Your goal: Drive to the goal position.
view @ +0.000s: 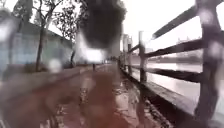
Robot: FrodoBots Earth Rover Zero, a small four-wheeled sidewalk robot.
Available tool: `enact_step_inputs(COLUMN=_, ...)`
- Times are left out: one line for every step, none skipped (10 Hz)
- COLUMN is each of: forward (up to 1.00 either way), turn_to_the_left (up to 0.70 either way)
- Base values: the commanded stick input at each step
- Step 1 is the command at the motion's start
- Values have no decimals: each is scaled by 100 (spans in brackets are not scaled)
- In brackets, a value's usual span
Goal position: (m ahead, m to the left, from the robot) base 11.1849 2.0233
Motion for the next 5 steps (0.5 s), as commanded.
enact_step_inputs(forward=100, turn_to_the_left=1)
enact_step_inputs(forward=100, turn_to_the_left=1)
enact_step_inputs(forward=100, turn_to_the_left=8)
enact_step_inputs(forward=100, turn_to_the_left=26)
enact_step_inputs(forward=100, turn_to_the_left=37)
